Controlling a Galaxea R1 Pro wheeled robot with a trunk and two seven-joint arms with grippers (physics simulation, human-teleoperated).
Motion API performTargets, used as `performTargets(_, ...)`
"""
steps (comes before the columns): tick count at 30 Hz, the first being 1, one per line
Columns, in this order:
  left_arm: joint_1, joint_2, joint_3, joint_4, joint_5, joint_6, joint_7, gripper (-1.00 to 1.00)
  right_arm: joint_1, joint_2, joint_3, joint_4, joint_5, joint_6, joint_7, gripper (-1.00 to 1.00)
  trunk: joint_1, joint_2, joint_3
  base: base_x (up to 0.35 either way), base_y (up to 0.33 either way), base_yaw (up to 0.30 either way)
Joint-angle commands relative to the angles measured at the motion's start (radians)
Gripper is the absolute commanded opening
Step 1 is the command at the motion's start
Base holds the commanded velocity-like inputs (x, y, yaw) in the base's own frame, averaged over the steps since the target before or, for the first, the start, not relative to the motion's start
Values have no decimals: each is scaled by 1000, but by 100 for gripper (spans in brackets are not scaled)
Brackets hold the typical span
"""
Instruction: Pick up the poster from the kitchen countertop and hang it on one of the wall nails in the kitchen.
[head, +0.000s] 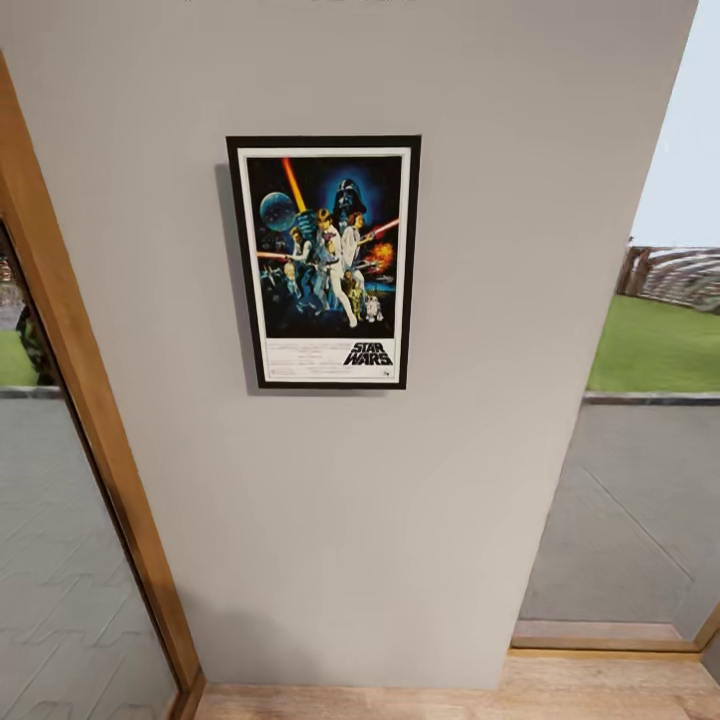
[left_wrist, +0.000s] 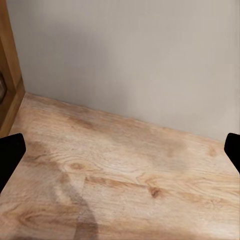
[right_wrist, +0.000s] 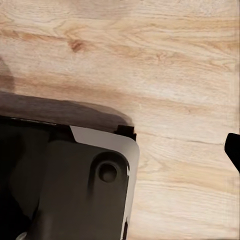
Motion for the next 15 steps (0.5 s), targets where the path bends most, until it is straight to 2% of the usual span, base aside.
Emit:
performTargets(1, 1, 0, 2, 0, 8, 2, -7, 100, -1, 5, 4, 3, 4, -5, -5, 100, 0, 0, 0, 0, 0, 0)
performTargets(5, 1, 0, 2, 0, 8, 2, -7, 100, 0, 19, 3, 5, 5, -9, -21, 100, 0, 0, 1, 0, 0, 0)
performTargets(15, 1, 0, 2, 0, 8, 1, -7, 100, 1, 24, 3, 6, 6, -12, -29, 100, 0, 0, 2, 0, 0, 0)
